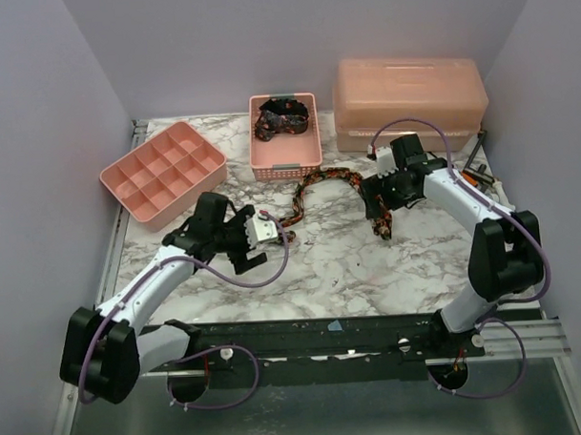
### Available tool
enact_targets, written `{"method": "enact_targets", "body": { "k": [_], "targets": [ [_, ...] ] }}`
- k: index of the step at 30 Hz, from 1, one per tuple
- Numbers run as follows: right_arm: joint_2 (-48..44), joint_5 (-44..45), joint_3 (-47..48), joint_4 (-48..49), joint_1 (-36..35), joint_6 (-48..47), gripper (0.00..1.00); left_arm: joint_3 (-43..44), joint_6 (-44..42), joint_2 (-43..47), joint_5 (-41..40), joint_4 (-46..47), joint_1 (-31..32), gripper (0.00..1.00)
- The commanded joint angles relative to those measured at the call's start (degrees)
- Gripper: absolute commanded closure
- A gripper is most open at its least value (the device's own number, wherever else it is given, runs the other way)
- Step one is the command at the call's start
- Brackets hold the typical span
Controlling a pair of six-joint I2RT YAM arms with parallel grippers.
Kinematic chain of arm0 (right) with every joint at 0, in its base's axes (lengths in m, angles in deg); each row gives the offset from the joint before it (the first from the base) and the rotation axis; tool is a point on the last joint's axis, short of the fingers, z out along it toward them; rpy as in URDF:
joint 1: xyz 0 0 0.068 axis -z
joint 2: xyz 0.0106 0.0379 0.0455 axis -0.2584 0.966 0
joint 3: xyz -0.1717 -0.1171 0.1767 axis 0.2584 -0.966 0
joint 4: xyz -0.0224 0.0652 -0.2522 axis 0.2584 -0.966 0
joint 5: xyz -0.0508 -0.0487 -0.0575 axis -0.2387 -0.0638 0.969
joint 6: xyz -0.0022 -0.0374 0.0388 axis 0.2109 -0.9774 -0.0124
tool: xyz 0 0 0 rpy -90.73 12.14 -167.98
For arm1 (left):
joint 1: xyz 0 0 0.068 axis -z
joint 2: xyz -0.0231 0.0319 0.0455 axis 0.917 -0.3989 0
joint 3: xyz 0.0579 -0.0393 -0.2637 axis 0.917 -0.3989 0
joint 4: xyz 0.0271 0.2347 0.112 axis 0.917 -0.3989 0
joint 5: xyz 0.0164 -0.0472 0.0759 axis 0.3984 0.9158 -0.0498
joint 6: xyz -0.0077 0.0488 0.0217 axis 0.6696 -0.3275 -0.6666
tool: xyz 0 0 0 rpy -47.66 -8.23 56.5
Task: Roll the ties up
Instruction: Flatten out the tie at the center of the board.
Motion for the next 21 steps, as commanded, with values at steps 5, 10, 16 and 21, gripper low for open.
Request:
{"method": "enact_targets", "body": {
  "k": [5,10,16,21],
  "targets": [
    [5.43,7.67,-1.85,4.96,0.40,1.86,0.17,7.87,4.65,-17.18,-16.69,8.62,14.71,0.16],
    [8.81,8.91,-1.14,4.77,0.40,1.53,0.29,13.84,5.86,-28.41,-27.85,8.95,19.21,0.26],
    [7.05,11.25,-2.09,3.05,0.40,-0.12,0.67,14.57,7.92,-29.80,-29.48,7.53,19.22,0.82],
    [-1.87,12.46,-4.34,-1.06,0.45,-4.06,0.98,13.46,9.28,-18.41,-18.78,-2.17,16.62,1.00]
  ]
}}
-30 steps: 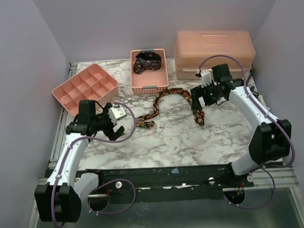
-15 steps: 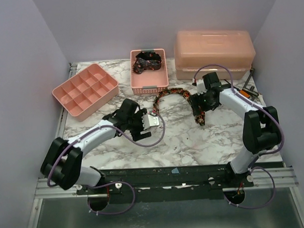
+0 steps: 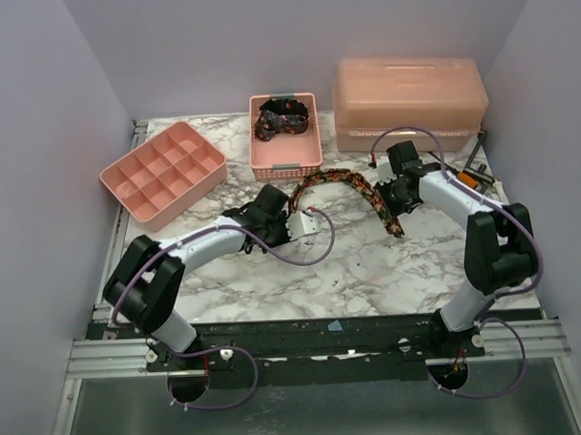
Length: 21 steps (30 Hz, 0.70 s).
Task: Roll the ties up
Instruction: Flatten out the tie at the center of the board.
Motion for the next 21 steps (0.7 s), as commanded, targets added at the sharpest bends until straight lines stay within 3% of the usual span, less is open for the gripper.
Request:
{"method": "enact_targets", "body": {
  "k": [1,5,10,16,21],
  "targets": [
    [-10.88,4.40,-2.75,-4.49,0.09,-4.58,0.99,-0.57,1.07,14.01,11.28,-10.84,-4.09,1.00],
    [-21.48,7.00,-5.17,-8.28,1.43,-10.49,0.99,-0.10,-2.57,27.22,24.57,-20.21,-14.84,1.00],
    [-26.71,10.06,-2.48,-13.29,3.96,-16.99,0.99,0.97,-11.63,33.84,31.07,-28.30,-29.05,1.00],
    [-17.45,17.08,-5.85,-11.25,5.51,-24.61,0.99,0.25,-20.31,27.62,33.62,-28.88,-37.73,1.00],
    [-4.40,14.08,-5.86,-11.32,10.49,-27.97,0.99,0.71,-27.13,18.80,34.36,-27.49,-43.02,0.97]
  ]
}}
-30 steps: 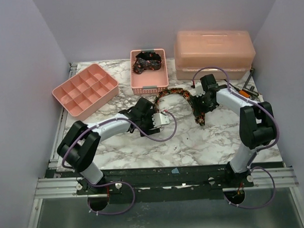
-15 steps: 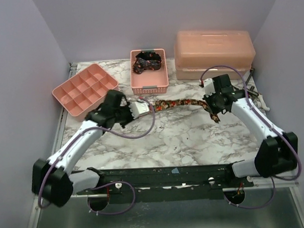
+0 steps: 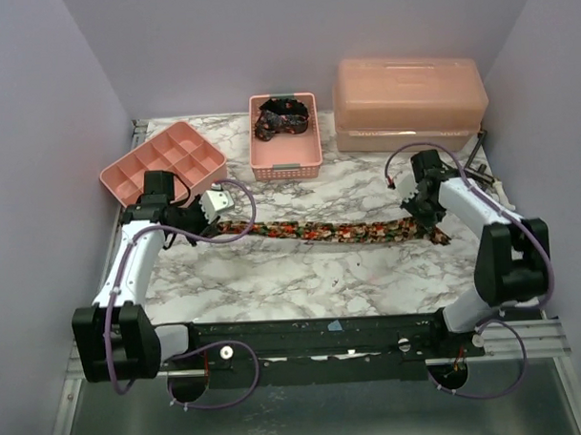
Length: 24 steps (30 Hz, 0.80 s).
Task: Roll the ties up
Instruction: Flatten out the tie at the center of the board.
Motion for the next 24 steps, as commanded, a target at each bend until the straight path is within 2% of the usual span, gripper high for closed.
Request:
{"method": "enact_targets", "body": {
  "k": [1,2,3,5,7,10,12,15,18,20,22,24],
  "targets": [
    [9.96,0.30,0.49,-2.33,4.55,-5.37,0.93,0.69,-10.59,-7.46,3.73,-1.59,-4.69,0.93],
    [12.21,-0.88,1.92,-3.29,4.89,-5.64,0.83,1.06,-11.43,-8.83,3.67,-1.74,-5.28,0.88],
    [13.76,-1.86,3.23,-3.90,4.99,-5.40,0.66,1.62,-11.70,-10.21,3.74,-1.81,-5.97,0.78],
    [15.83,-4.01,7.02,-5.27,4.99,-4.23,0.50,3.22,-11.89,-12.06,4.80,-2.28,-7.48,0.63],
    [15.48,-5.79,10.37,-5.97,4.97,-2.98,0.40,5.25,-10.61,-13.12,6.30,-2.45,-9.29,0.52],
    [13.11,-6.75,14.24,-6.07,5.04,-1.73,0.28,7.38,-9.76,-13.43,8.75,-3.01,-12.06,0.19],
    [10.69,-7.26,15.89,-5.46,5.12,-0.19,0.24,7.17,-9.50,-11.83,9.61,-2.60,-13.09,0.06],
    [4.95,-10.88,16.21,-2.67,5.14,4.58,0.23,5.04,-8.05,-7.39,10.81,-0.16,-13.88,0.02],
    [-0.61,-15.20,15.42,-1.28,5.01,8.76,0.19,-0.73,-1.42,-0.14,12.54,8.94,-14.07,0.02],
    [-3.43,-18.56,12.19,0.54,4.97,8.40,0.00,-5.71,-0.89,3.95,16.29,13.85,-13.99,0.02],
    [-4.44,-27.85,10.73,-2.88,4.82,7.07,0.00,-9.28,-4.37,6.67,17.82,13.66,-12.94,0.01],
    [-3.74,-30.46,10.32,-5.48,2.62,9.48,0.00,-9.08,0.88,7.45,14.06,13.50,-8.52,0.02]
  ]
}}
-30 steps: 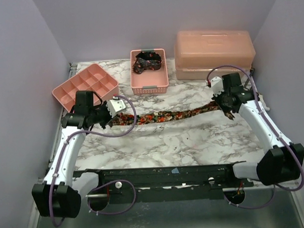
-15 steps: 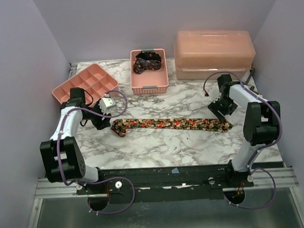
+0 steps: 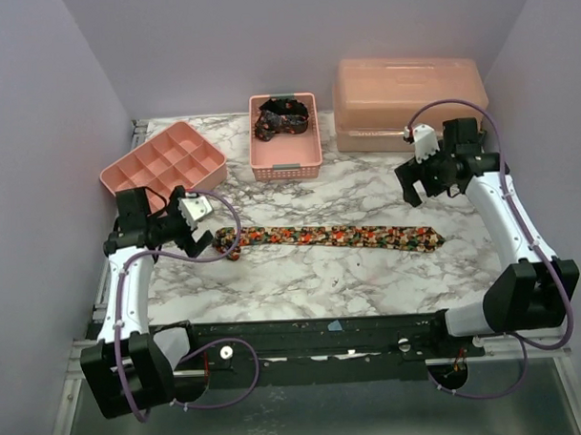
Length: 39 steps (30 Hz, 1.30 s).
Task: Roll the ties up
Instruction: Flatten out the tie at the center of the board.
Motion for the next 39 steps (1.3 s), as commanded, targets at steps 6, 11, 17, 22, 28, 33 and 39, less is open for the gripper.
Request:
{"method": "enact_targets", "body": {
  "k": [6,11,17,22,28,33,39],
  "targets": [
    [6.88,-8.25,-6.69,-4.27,-4.13,1.51,0.00,-1.65,5.84,-1.64,-4.44,-1.35,15.92,0.02],
    [12.40,-2.02,-10.66,3.51,-4.11,3.69,0.03,-9.86,9.51,-1.75,-21.76,11.66,27.33,0.02],
    [18.94,1.42,-13.23,7.97,-4.11,3.96,0.12,-10.16,11.97,-8.92,-35.88,17.90,33.64,0.02],
    [20.02,6.96,-17.18,10.82,-3.94,0.65,0.17,-10.27,11.29,-13.40,-46.86,21.86,32.33,0.02],
    [20.03,10.82,-18.17,11.23,-2.26,-3.82,0.21,-3.81,7.33,-15.25,-47.80,20.24,19.07,0.02],
    [18.93,12.28,-17.12,9.95,0.19,-8.37,0.26,2.29,4.32,-15.44,-45.51,18.20,10.70,0.02],
    [18.52,12.02,-14.32,7.33,3.76,-13.70,0.31,7.01,-0.31,-11.89,-25.01,2.50,6.39,0.02]
  ]
}}
